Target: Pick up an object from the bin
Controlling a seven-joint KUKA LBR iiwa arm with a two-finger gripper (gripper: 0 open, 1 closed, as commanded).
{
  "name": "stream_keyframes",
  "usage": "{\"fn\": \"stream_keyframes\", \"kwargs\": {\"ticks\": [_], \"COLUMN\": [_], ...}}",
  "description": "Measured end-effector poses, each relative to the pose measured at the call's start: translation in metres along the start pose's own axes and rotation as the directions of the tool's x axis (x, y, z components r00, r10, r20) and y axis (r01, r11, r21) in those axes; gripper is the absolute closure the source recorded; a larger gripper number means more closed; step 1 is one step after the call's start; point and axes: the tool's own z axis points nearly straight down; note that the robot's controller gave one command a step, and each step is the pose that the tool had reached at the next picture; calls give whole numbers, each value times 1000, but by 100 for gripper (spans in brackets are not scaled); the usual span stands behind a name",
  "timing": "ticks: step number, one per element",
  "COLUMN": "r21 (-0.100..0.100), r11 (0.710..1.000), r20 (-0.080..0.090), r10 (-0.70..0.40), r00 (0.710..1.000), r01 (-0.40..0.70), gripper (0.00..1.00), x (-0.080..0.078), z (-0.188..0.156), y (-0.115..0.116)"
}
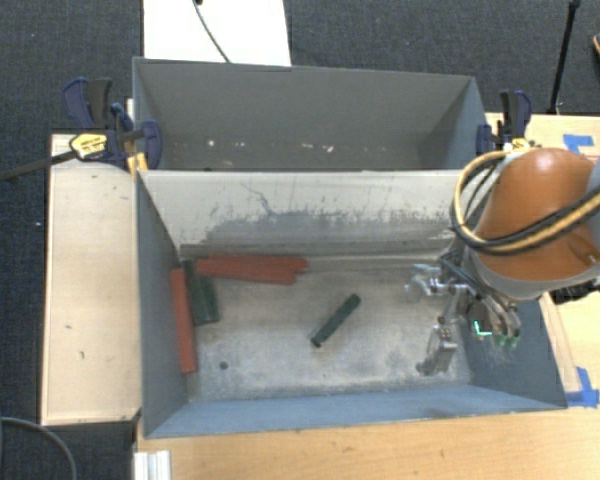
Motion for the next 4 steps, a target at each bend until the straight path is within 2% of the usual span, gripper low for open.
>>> {"fn": "stream_keyframes", "kwargs": {"ticks": [1, 2, 3, 4], "r21": [0, 3, 4, 1], "r11": [919, 917, 797, 810], "r20": [5, 10, 9, 2], "r10": [-394, -400, -604, -587], "r00": [919, 917, 797, 810], "r01": [394, 400, 604, 587], "gripper": [0, 0, 0, 0], "x": [-45, -41, -52, -43], "z": [110, 77, 79, 111], "y": [95, 89, 102, 98]}}
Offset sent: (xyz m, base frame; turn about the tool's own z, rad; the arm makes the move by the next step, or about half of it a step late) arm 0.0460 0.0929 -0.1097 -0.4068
